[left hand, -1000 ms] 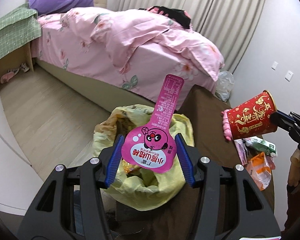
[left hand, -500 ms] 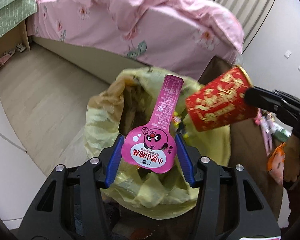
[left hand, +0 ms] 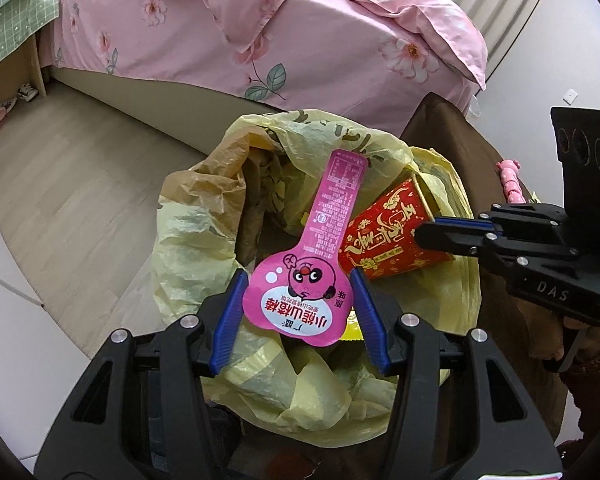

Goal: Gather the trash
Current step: 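Drop the pink card and red cup into the yellow trash bag with both tools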

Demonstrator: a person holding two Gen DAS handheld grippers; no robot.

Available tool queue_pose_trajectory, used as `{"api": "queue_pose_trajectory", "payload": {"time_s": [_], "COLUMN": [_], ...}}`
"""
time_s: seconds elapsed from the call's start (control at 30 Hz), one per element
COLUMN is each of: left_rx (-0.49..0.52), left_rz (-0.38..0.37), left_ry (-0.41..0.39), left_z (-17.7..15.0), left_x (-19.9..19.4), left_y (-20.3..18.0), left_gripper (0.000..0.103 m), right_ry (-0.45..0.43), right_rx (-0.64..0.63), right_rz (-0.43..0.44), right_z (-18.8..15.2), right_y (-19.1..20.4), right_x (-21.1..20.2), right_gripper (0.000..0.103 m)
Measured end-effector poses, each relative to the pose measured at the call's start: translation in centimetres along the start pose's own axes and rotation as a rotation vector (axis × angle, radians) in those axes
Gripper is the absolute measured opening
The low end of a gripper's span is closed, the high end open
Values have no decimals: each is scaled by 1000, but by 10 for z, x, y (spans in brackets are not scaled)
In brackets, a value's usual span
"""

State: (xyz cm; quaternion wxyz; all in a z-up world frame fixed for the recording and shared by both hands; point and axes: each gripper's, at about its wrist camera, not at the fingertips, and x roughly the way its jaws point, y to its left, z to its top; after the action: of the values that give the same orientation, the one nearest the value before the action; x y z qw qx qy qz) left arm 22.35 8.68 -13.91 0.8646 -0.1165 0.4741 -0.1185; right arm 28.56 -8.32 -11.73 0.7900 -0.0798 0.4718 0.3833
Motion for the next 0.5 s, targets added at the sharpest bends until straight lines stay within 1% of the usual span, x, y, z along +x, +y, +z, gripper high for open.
{"api": "queue_pose_trajectory", "payload": {"time_s": [0.17,0.3,0.4,0.43,0.47,0.5], "left_rx": [-28,-50,-85,-103,-114,-122], "left_rz": [-36,-51,-79,-94,-103,-106], "left_ry": [-2,-23,-43,-54,-68,-88], "left_z": [-1,0,3,4,6,7], "left_x": [-4,-12,-21,-26,-31,-38], "left_y": [4,7,11,13,14,15], "left_gripper": [50,50,53,57,58,60], "right_ry": [-8,-16,-26,-28,-28,-27], "right_rx": [-24,-40,-51,-59,-67,-72], "right_rz": [-26,-53,-89,-101,-117,-126], "right_z": [-1,-1,-2,-2,-3,-4], "right_y": [3,6,10,11,13,15], "right_x": [-5,-8,-11,-13,-14,-17], "right_gripper": [6,7,8,10,14,25]}}
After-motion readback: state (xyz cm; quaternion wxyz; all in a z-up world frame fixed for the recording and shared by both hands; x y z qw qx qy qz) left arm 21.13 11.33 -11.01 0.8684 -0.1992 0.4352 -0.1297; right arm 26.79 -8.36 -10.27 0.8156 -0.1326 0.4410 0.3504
